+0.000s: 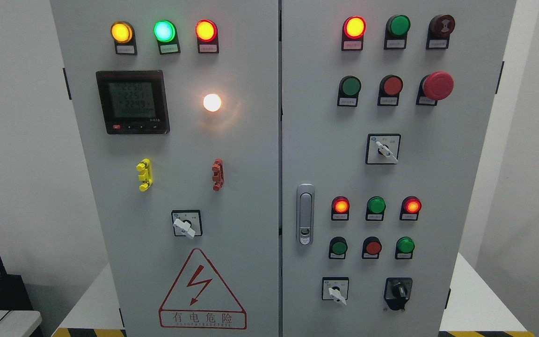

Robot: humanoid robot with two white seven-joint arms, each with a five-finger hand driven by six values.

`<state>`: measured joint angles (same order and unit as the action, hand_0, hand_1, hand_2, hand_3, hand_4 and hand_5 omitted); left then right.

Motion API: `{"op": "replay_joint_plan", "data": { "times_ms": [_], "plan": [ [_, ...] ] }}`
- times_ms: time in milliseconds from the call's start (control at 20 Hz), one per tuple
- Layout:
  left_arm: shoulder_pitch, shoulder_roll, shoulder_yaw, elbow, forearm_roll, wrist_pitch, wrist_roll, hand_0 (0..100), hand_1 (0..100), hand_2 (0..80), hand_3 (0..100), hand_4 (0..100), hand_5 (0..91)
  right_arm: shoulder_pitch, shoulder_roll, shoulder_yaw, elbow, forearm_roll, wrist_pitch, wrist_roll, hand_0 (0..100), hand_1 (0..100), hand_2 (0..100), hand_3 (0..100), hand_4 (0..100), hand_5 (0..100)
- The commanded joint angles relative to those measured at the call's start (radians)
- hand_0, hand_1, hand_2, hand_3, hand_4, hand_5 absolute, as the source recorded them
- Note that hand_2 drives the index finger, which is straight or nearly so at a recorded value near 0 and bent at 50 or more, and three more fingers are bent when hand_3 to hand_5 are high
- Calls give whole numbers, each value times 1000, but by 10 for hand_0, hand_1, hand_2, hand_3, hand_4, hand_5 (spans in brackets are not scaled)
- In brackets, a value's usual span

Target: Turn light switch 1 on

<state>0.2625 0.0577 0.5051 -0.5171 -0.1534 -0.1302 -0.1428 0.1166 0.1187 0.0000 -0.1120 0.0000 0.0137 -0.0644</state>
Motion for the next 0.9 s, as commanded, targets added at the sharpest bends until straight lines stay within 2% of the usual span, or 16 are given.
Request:
{"op": "replay_joint_plan", "data": {
  "times_ms": [0, 200, 451, 551, 852],
  "plan": [
    [-43, -41, -313, 321, -6, 24, 66, 368, 116, 0, 0, 0, 0, 0, -1, 17, 0, -25, 0, 0, 120, 389, 0, 0, 0, 0],
    [-68, -50, -384, 327, -8, 67, 98, 379, 91, 0, 0, 0, 0, 0, -1, 17, 0, -25, 0, 0, 120, 389, 0, 0, 0, 0],
    [-75, -59, -488, 345, -6, 83, 98, 393, 58, 0, 0, 0, 0, 0, -1, 17, 0, -25, 0, 0, 120, 389, 0, 0, 0, 0],
    [-78, -73, -494, 347, -6, 83, 92, 409, 4, 0, 0, 0, 0, 0, -1, 17, 0, -25, 0, 0, 120, 389, 0, 0, 0, 0],
    [-120, -93, -484, 368, 6, 81, 65, 389, 0, 0, 0, 0, 0, 0, 1, 17, 0, -25, 0, 0, 120, 389, 0, 0, 0, 0]
  ]
}}
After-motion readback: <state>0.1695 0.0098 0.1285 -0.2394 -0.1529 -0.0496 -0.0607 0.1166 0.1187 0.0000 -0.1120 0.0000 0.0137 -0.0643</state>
